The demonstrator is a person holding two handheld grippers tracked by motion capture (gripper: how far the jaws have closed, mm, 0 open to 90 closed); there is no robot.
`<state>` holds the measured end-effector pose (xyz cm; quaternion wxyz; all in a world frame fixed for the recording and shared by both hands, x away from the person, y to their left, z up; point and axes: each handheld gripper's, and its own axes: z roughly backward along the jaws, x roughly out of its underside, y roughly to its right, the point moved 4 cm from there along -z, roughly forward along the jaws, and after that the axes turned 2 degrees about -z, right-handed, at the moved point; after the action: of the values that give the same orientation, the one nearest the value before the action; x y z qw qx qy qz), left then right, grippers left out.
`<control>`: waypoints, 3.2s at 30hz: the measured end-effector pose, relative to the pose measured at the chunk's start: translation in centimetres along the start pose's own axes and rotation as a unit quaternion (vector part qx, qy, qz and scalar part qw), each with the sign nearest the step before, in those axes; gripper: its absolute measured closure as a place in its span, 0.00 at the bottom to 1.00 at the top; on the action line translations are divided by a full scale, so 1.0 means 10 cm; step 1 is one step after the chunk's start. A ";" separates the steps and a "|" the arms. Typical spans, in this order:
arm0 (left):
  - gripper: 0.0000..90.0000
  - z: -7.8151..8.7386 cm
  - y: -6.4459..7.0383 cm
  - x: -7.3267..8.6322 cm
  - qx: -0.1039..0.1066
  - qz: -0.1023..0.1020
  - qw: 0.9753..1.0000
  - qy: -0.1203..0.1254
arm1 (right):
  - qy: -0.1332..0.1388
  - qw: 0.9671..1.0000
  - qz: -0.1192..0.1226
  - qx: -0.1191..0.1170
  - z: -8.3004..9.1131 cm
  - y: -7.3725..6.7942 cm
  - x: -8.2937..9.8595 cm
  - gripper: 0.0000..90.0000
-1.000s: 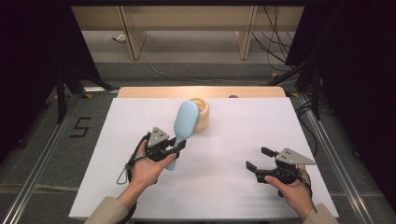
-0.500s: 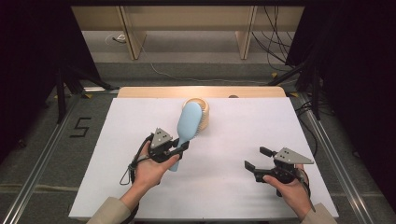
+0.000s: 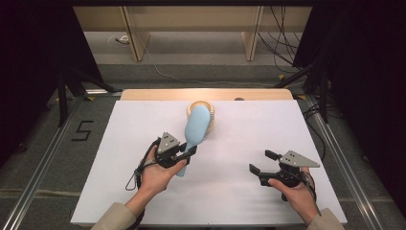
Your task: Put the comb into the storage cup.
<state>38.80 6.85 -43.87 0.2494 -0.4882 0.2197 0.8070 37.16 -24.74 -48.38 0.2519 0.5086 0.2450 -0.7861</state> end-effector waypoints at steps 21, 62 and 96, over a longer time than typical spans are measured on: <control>0.77 -0.04 0.09 -0.01 0.004 -0.013 1.000 0.001 | 0.005 1.000 -0.005 -0.007 -0.09 -0.06 -0.04 0.16; 0.77 -0.22 0.31 -0.05 0.027 -0.012 1.000 0.008 | 0.015 0.999 -0.003 -0.044 -0.35 -0.39 -0.15 0.16; 0.77 -0.27 0.38 -0.03 0.032 -0.016 0.999 0.008 | 0.015 0.998 -0.001 -0.063 -0.50 -0.60 -0.19 0.16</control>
<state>38.37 2.18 -44.36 0.2755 -0.4897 0.2394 0.7918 37.36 -16.74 -47.66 0.2795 0.5030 0.2984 -0.7615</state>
